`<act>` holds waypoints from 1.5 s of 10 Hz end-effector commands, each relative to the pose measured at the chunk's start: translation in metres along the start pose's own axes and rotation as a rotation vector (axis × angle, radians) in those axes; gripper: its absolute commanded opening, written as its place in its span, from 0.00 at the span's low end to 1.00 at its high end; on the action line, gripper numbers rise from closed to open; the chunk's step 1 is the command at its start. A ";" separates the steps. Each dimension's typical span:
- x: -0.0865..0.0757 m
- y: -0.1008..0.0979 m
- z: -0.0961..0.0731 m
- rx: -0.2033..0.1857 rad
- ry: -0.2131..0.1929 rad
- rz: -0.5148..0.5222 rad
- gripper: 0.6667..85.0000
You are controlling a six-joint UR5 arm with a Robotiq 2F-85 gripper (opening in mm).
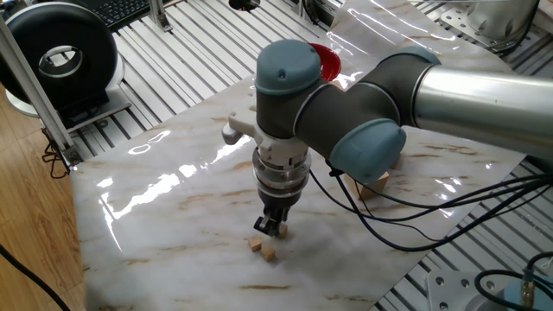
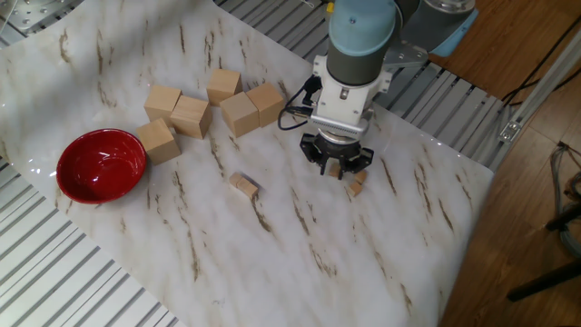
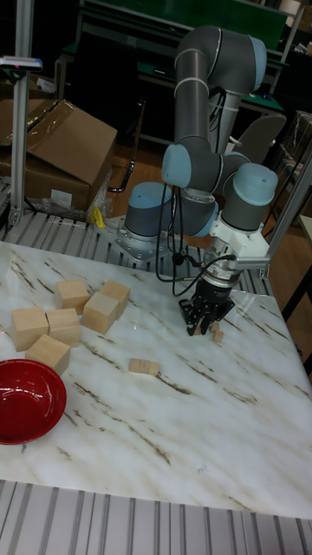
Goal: Stack the blocks into a pyramid shape
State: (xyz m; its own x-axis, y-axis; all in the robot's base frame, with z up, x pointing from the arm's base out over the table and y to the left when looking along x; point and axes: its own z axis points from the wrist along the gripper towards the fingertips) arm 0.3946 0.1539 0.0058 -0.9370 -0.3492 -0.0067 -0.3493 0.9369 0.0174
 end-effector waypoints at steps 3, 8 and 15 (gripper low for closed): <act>-0.004 0.003 -0.001 -0.018 -0.014 0.025 0.30; -0.007 0.004 -0.002 -0.020 -0.023 0.029 0.28; -0.019 -0.001 -0.014 -0.006 -0.036 -0.064 0.13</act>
State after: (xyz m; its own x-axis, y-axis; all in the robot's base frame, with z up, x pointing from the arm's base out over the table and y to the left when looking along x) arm 0.4058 0.1569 0.0125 -0.9300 -0.3661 -0.0338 -0.3668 0.9301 0.0176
